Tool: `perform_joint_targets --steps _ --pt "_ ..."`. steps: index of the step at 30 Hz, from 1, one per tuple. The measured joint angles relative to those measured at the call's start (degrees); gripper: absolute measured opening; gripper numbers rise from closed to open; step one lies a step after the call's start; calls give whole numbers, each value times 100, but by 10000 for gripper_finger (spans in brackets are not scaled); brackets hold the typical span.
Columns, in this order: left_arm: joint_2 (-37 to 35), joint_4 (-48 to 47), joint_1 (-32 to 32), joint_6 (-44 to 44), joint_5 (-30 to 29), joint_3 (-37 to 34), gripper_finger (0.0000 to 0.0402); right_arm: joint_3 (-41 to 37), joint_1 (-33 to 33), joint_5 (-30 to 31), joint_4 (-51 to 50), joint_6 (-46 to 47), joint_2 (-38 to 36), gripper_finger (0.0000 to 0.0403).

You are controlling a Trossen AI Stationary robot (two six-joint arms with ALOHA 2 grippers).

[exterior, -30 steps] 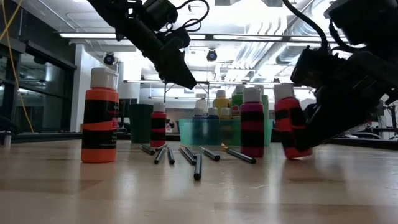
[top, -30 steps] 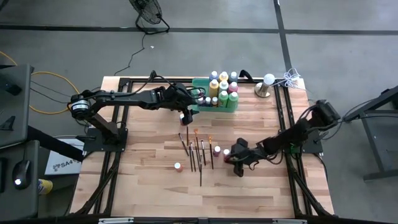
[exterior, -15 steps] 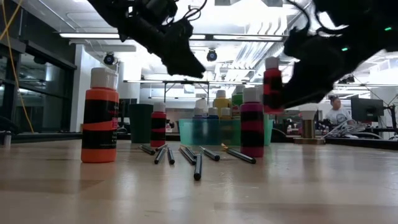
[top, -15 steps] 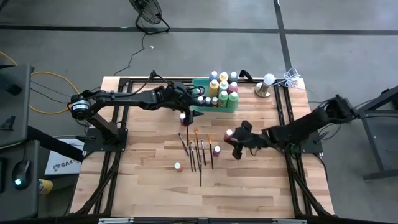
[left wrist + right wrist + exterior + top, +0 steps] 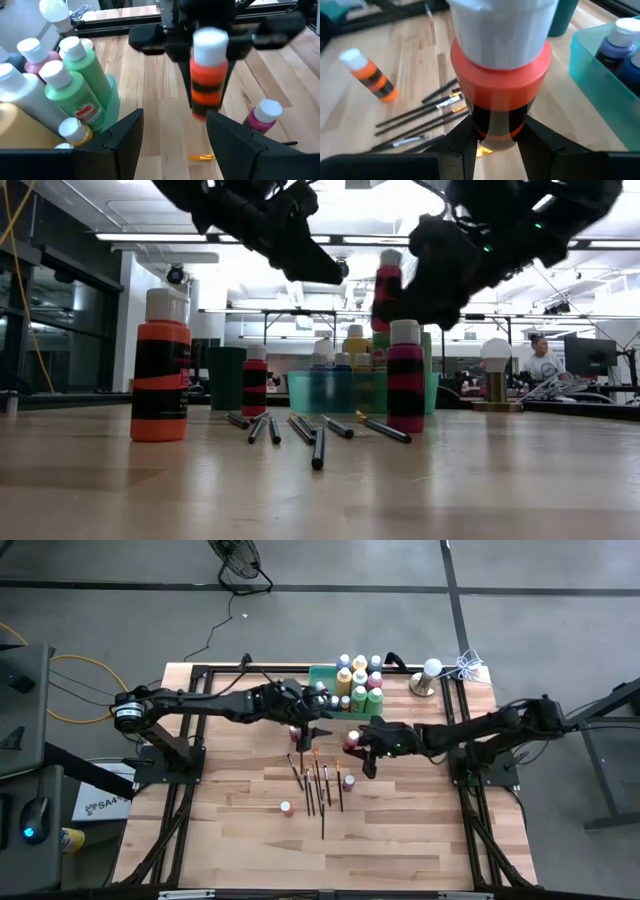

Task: Pick & Place Paint Supplies
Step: Put the small dark orange paint bottle into the green bin

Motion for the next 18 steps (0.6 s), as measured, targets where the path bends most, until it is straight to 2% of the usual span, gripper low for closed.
perform_joint_targets --steps 9,18 --pt "9 -1854 0 560 -11 1012 209 1065 -220 -147 -580 -421 851 113" --pt "58 -1980 0 743 94 1069 209 1608 -335 -220 -607 -441 1516 115"
